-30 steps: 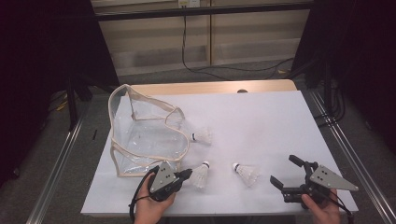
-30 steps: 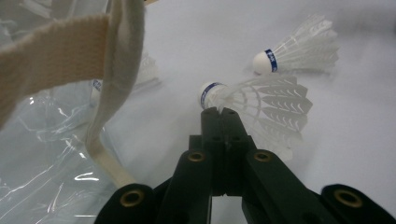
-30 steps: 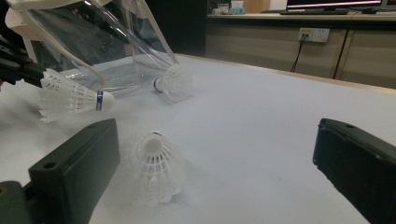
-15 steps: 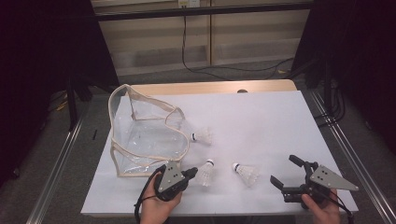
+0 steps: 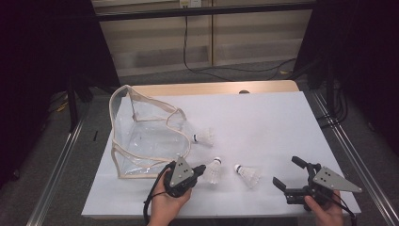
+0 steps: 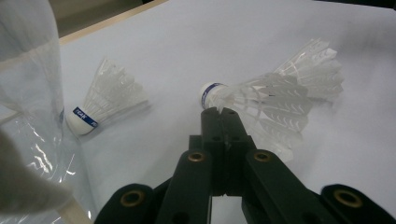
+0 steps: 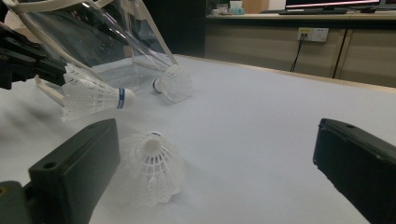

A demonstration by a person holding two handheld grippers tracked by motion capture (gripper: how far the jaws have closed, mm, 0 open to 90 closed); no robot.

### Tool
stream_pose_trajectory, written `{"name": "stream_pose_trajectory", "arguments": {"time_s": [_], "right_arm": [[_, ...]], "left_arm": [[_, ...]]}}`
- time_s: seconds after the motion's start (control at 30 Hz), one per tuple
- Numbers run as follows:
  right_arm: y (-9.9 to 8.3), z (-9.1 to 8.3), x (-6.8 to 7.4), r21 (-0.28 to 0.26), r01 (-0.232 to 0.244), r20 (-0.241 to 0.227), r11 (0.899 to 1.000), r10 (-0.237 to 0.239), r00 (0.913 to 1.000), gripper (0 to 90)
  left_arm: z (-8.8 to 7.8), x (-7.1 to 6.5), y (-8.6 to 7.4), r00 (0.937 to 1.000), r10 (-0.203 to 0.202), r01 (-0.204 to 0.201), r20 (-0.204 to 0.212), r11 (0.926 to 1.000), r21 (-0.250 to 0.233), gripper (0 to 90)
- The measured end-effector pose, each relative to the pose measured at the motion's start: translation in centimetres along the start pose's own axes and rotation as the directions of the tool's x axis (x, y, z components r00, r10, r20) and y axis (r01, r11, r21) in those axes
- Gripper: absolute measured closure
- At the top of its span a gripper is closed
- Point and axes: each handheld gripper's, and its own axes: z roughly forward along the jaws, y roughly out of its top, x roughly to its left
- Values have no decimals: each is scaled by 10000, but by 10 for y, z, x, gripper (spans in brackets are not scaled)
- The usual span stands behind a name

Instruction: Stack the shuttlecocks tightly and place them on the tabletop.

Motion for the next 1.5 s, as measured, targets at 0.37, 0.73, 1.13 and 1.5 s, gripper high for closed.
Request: {"name": "stream_pose_trajectory", "arguments": {"time_s": [0.37,0.73,1.13,1.5], "right_arm": [[0,-1,0,-37,0,0,10000,0,10000,0],[0,-1,0,-37,-25,-15,10000,25,10000,0],[1,-1,0,-46,-14,-16,10000,13,10000,0],[1,-2,1,-47,-43,-24,10000,43,10000,0]], "left_arm": [[11,-1,6,9994,70,-67,-332,9999,92,900],[19,-1,10,9996,59,-57,-263,10000,81,900],[22,-7,10,9996,-164,165,-214,9999,37,900],[30,-17,16,9997,-195,194,-159,9998,-84,900]]}}
